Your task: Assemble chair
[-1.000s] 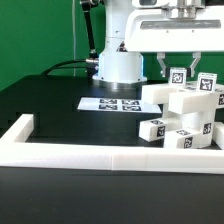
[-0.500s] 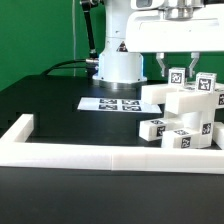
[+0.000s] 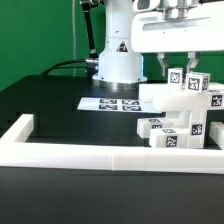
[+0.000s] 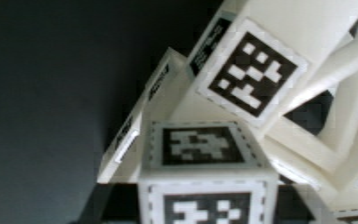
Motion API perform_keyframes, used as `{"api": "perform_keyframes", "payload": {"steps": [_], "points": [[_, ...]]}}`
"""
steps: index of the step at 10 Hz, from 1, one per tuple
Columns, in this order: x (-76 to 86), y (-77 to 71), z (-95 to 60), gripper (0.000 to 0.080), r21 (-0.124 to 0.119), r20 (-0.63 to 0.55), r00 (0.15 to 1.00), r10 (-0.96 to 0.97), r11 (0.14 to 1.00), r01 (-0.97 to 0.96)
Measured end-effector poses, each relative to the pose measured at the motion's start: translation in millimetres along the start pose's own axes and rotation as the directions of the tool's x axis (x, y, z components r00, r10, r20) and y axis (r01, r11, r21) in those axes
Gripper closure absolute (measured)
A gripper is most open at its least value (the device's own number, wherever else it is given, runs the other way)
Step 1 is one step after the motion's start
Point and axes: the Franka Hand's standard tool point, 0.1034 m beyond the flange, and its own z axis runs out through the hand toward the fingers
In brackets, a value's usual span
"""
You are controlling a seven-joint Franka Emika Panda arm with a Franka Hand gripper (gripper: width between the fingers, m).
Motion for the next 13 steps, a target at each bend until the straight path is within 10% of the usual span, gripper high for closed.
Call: {"api": "perform_keyframes", "payload": {"steps": [5,6,8,13], "points": [[-0.3,0.2,0.2,0.0427,0.006,0.007,0.989,0.148,0.989,-0.148],[-0.5,0.1,0.2,0.0247,0.004,0.005,0.996,0.089,0.996,-0.089],[-1.3,-0.5,0.3,0.0170,0.002,0.003,0.999,-0.036,0.999,0.036],[-0.9,-0.5,0.0,0.0151,0.001,0.000,0.911,-0.412,0.911,0.412]]}}
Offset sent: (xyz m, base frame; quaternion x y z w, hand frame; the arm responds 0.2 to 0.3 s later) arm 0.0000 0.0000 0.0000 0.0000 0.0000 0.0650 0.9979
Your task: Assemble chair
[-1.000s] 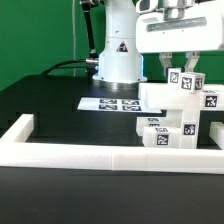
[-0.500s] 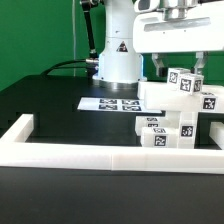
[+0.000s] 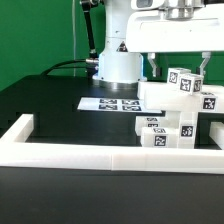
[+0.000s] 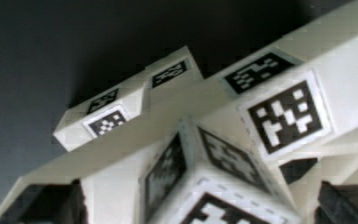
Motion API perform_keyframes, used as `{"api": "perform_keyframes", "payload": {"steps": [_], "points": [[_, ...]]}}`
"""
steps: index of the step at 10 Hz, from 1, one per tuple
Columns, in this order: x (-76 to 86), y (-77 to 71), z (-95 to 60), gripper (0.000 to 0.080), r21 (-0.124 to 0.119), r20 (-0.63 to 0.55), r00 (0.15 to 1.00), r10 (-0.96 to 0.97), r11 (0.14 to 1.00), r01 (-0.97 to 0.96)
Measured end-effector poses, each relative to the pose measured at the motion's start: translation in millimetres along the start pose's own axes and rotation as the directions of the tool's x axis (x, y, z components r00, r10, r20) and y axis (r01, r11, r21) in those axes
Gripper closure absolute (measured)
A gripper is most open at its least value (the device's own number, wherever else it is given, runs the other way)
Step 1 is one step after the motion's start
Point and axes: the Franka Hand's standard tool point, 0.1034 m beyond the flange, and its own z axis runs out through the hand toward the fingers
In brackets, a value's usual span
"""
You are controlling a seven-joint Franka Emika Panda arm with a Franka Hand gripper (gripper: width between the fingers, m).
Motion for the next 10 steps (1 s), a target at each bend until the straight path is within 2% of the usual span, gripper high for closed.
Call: {"api": "perform_keyframes", "payload": {"steps": [1,3,5,7,9,10], "points": [[-1.6,-1.2,0.6,0.0151,-0.018,-0.002,0.983,-0.185,0.983,0.184],[-0.4,1.4,0.8,0.0151,-0.024,-0.003,0.908,-0.419,0.908,0.419],[-0.2,0.9,0.1,0.0151,-0.025,-0.001,0.838,-0.546,0.838,0.545],[1.0,1.3,-0.7,0.0151,-0.025,-0.002,0.818,-0.575,0.818,0.575],[0.7,1.6,-0.1,0.0409,-0.026,-0.001,0.820,-0.572,0.820,0.572],[0.7,1.8,0.0,0.0409,-0.026,-0.001,0.832,-0.556,0.831,0.555]]}}
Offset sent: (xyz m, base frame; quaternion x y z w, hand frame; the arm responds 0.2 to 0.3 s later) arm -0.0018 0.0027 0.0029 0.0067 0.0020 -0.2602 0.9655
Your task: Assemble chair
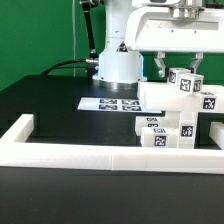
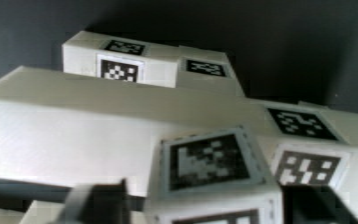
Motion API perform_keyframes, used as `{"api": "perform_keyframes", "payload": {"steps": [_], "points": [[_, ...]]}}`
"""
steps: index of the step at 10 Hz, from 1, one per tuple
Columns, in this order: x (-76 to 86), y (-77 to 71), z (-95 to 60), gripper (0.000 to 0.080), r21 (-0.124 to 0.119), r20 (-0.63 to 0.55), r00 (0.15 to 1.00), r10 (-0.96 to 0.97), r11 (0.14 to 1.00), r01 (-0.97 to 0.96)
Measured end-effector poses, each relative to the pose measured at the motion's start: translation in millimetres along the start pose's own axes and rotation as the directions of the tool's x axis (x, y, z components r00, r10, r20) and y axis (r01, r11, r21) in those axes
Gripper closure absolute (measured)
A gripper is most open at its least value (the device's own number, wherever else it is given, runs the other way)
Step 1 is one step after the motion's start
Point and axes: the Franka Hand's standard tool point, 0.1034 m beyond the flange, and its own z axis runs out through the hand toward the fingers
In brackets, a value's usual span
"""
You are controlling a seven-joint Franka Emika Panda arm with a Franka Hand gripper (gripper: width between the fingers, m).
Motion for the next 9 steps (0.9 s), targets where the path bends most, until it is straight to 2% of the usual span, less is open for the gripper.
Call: {"api": "perform_keyframes", "payload": {"steps": [1,6,9], "points": [[0.0,0.1,0.0,0.0512,0.000,0.000,1.000,0.012,1.000,-0.012],[0.4,-0.2,0.0,0.0512,0.002,-0.001,0.951,0.310,0.951,-0.310],[1.0,-0.3,-0.3,0.0512,0.003,-0.002,0.878,0.479,0.878,-0.479]]}}
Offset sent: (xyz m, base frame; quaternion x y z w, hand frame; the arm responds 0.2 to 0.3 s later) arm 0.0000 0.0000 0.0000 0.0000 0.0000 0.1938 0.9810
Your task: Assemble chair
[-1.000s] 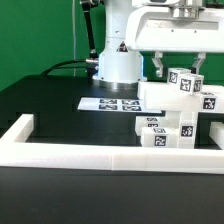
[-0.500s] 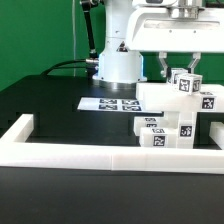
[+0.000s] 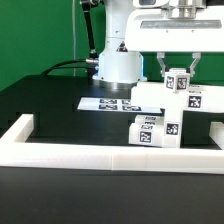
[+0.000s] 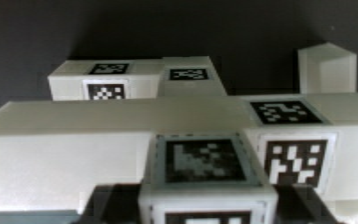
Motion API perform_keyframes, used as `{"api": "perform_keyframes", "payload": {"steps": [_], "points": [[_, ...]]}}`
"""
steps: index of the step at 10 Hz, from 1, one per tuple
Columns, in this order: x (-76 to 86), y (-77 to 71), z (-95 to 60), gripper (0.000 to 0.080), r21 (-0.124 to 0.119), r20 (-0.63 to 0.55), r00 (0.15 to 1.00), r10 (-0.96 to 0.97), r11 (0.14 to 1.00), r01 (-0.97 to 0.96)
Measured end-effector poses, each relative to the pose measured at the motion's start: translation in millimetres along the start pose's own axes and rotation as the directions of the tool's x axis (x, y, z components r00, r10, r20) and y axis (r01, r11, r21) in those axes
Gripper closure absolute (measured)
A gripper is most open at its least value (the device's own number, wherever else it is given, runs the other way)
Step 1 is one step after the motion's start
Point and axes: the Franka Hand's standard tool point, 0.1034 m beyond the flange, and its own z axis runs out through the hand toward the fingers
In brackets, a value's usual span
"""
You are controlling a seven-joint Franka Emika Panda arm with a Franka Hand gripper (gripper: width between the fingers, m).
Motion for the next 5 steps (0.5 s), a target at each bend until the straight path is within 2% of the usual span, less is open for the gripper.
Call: {"api": "perform_keyframes", "payload": {"steps": [3,4,5], "points": [[-0.1,0.1,0.1,0.0504,0.000,0.000,1.000,0.017,1.000,-0.017],[-0.1,0.1,0.2,0.0292,0.000,0.000,1.000,0.017,1.000,-0.017],[-0.1,0.1,0.2,0.0292,0.000,0.000,1.000,0.017,1.000,-0.017]]}}
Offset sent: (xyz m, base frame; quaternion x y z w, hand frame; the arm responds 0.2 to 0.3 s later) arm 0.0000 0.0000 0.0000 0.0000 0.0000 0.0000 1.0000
